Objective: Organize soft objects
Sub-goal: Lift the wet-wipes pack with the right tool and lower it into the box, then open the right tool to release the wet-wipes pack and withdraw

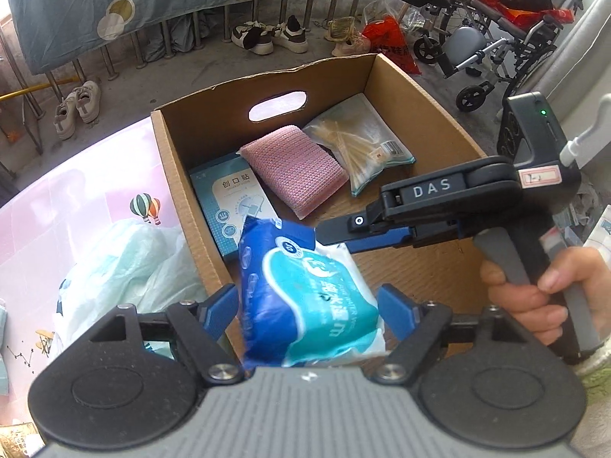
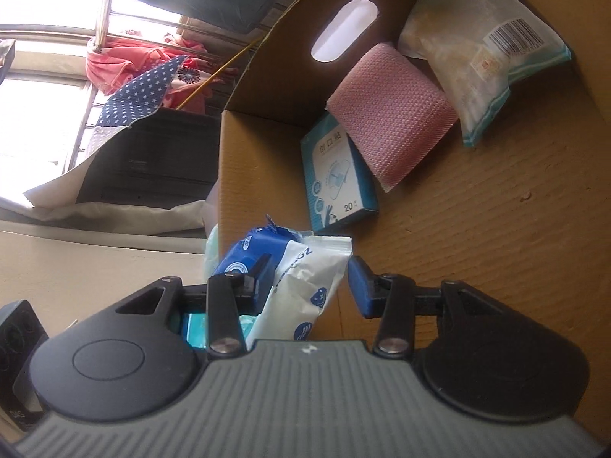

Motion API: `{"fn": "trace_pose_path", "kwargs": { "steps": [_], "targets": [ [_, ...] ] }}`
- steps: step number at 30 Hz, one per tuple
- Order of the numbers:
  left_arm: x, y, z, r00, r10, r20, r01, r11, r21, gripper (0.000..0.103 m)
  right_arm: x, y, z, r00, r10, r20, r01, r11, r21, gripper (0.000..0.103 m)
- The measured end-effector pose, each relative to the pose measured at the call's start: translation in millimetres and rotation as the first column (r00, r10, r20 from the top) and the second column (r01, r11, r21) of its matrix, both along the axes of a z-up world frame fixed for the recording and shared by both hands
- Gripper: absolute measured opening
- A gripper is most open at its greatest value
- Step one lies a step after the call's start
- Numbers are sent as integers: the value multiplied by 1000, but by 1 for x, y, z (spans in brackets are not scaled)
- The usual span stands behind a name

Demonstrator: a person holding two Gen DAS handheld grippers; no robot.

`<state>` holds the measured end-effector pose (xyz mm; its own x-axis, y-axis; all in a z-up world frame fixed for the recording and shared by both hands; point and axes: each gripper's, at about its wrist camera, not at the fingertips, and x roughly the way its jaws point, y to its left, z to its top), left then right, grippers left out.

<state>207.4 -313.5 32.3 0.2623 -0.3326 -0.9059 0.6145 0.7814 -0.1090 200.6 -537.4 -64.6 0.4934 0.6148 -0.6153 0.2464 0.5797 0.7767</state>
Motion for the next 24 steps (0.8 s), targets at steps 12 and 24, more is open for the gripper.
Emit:
{"fn": "trace_pose_path", "kwargs": {
  "steps": [12,24],
  "targets": [
    [4,49,22,996,72,42,-71,997,-36,81,11,20,-17,995,11,-103,-23,993,-115,42],
    [-2,146,25,974,219,51,-215,974,-71,81,15,70,-21,996,-29,-89,6,970,-243,37]
  ]
}}
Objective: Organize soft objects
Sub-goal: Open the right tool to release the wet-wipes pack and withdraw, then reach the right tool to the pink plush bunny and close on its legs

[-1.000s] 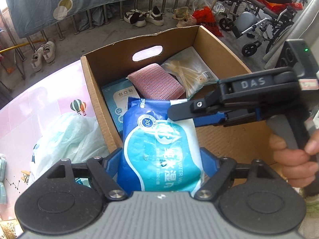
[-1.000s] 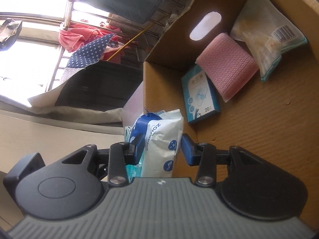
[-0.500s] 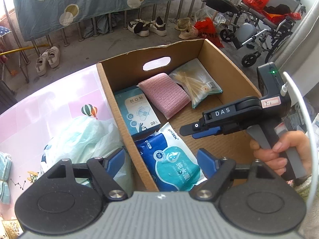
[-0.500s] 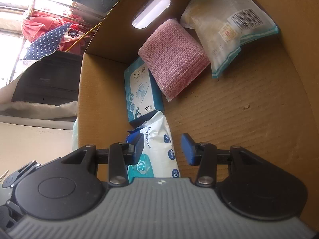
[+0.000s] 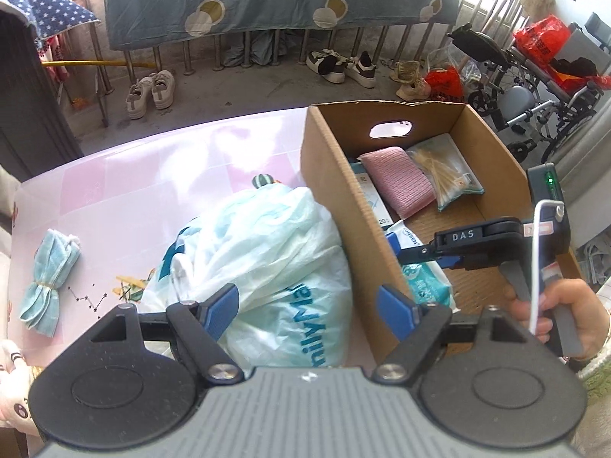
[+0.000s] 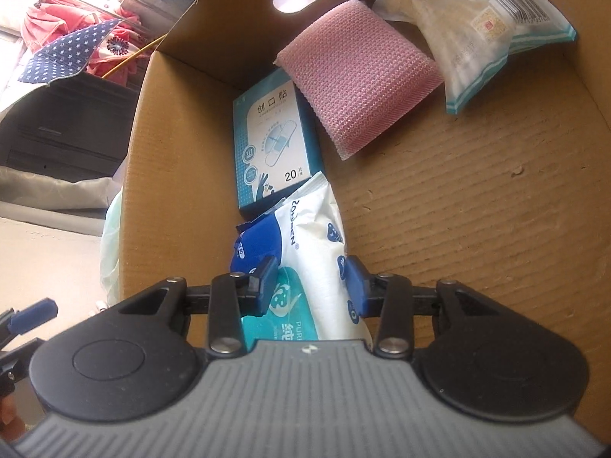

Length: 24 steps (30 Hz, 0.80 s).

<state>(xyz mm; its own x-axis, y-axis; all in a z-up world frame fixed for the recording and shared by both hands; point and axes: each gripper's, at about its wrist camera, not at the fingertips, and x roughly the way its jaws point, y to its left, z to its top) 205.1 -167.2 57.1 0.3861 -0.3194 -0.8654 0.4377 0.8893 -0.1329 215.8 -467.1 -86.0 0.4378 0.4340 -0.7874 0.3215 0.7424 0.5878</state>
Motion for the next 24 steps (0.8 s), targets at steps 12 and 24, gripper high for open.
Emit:
{"fn": "trace_pose_path", "kwargs": {
  "steps": [12,24],
  "targets": [
    [-59,145,-15,968,223,115,-222,975,-26,81,-20,-27,23,991,-133,28,130,986,109,51],
    [-124,253,-27,836,451,312,-471,882,-15,80,-18,85,140,939,132,318,-155,987,48,52]
  ]
}}
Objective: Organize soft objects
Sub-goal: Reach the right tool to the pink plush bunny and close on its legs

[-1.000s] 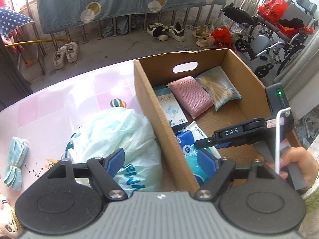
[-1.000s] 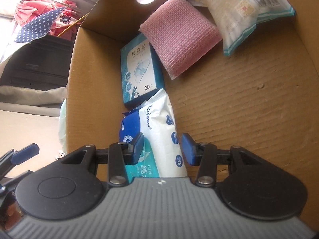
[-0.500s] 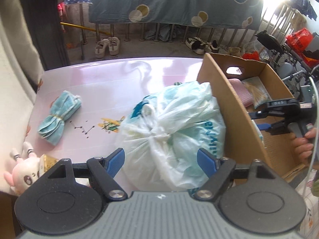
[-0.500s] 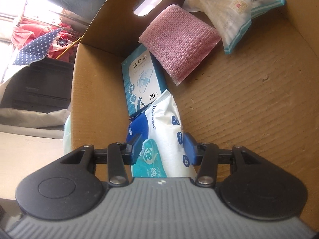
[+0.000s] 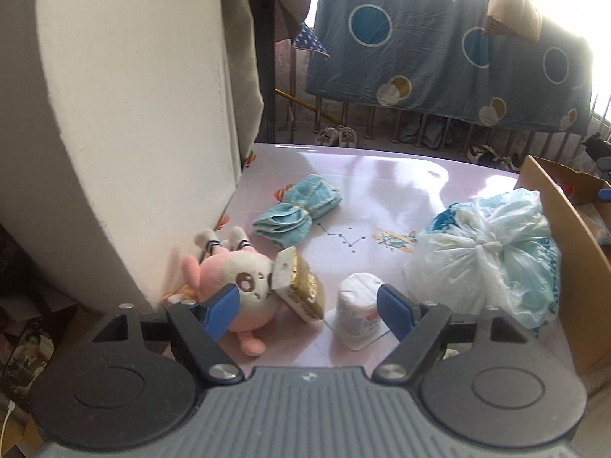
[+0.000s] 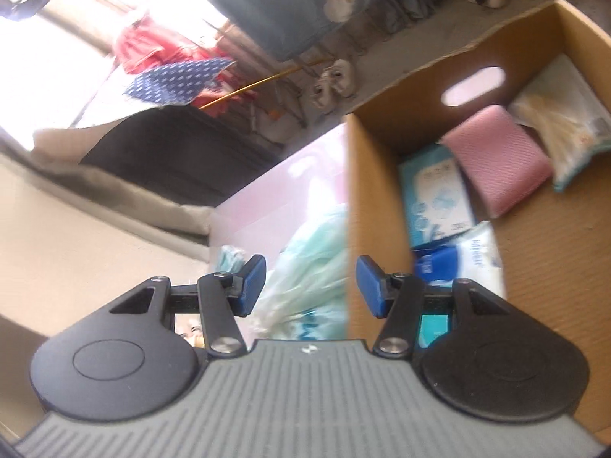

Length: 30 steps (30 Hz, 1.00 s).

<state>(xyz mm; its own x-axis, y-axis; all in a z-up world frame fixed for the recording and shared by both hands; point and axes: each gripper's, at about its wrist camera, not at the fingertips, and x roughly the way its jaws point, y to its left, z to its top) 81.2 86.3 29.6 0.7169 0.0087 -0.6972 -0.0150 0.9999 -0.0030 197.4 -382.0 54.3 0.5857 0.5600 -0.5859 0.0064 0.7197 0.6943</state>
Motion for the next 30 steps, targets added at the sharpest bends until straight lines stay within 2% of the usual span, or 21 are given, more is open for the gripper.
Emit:
{"fn": "trace_pose_path", "kwargs": {
  "steps": [2,4,9,13,16,20,24,30],
  "targets": [
    [-4,11,-5,1000,30,8,-30,1000,9,77,7,41,5,995,104,14,-104,995,13,52],
    [-5,21,-13,998,56,7,-56,998,20,71,17,90,6,975,223,20,-224,974,34,52],
    [1,40,-30,995,101,-6,-101,995,21,63,49,210,-12,899,439,-1,-438,896,71,54],
    [10,51,-42,993,112,-29,-112,994,4,62,80,297,-36,833,550,-55,-543,833,100,59],
    [21,58,-53,993,109,-55,-110,994,-21,62,96,352,-55,799,596,-85,-591,803,75,63],
    [34,64,-66,992,94,-82,-99,994,-53,62,116,404,-75,770,628,-112,-634,773,-29,67],
    [45,62,-82,991,80,-107,-86,995,-55,62,131,428,-99,761,635,-133,-647,759,-76,69],
    [53,62,-94,991,73,-114,-81,995,-63,61,135,442,-120,720,679,-144,-690,723,-40,69]
  ]
}}
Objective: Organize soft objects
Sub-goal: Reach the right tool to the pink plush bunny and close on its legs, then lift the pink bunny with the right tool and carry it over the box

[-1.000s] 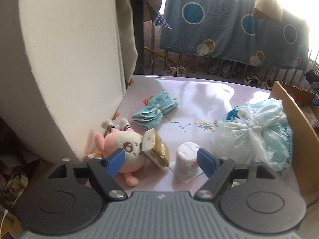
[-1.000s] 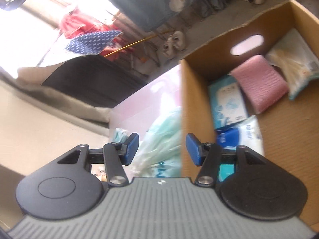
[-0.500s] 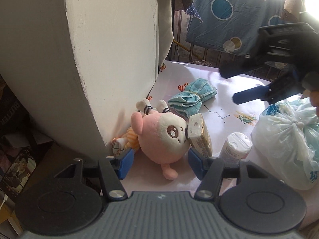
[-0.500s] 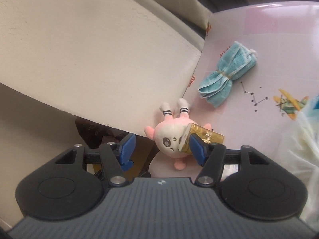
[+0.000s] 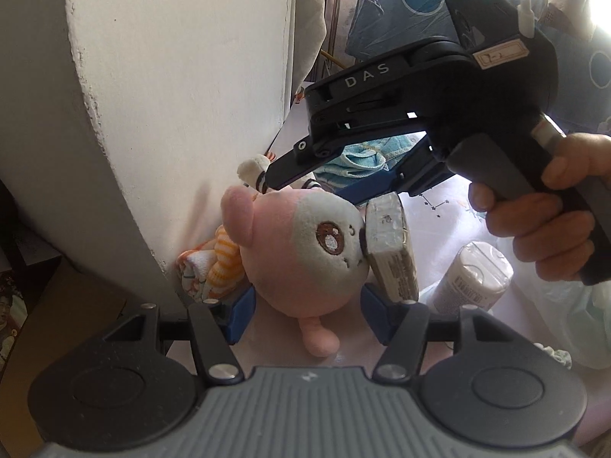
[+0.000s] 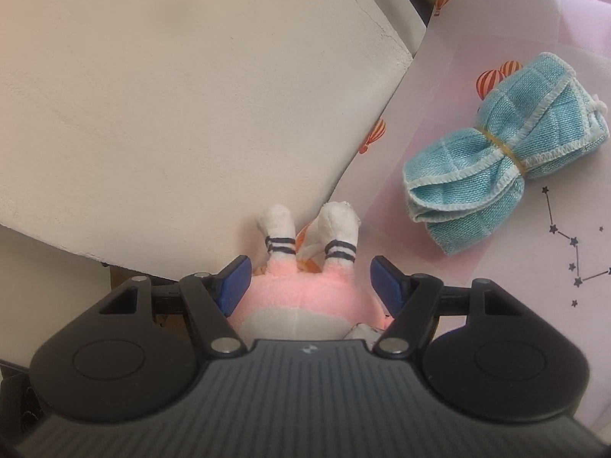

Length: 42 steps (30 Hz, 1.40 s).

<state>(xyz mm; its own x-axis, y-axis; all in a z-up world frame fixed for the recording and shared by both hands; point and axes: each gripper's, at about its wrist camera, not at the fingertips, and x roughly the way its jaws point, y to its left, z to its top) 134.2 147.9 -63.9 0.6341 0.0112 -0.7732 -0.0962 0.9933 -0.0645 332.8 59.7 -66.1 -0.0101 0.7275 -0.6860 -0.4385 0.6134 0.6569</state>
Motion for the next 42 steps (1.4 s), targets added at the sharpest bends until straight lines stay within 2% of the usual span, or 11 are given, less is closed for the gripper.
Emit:
{"fn": "trace_pose_path", "kwargs": {
  "steps": [4,8,16,21,28,34,38,42],
  "targets": [
    [-3,1,1,1000,15,9,-15,1000,11,52,-4,3,-1,1000,16,8,-16,1000,-1,70],
    [-12,3,12,999,29,41,-29,1000,0,52,-12,1,5,1000,7,15,-7,1000,13,70],
    [-48,-6,56,984,41,172,-51,997,49,52,-30,-7,56,997,-23,78,15,995,102,70],
    [-74,-15,87,967,25,254,-37,998,41,52,-46,-23,95,992,-65,109,50,989,138,70],
    [-107,-45,124,934,-44,355,33,999,38,52,-78,-77,145,978,-160,137,136,976,173,70],
    [-123,-82,145,905,-140,403,135,990,43,52,-108,-139,180,948,-270,168,237,952,193,70],
    [-125,-116,143,885,-234,402,233,971,52,52,-128,-189,190,921,-353,166,319,926,201,70],
    [-122,-156,149,859,-332,389,339,939,53,52,-152,-249,194,880,-449,154,416,886,207,70]
  ]
}}
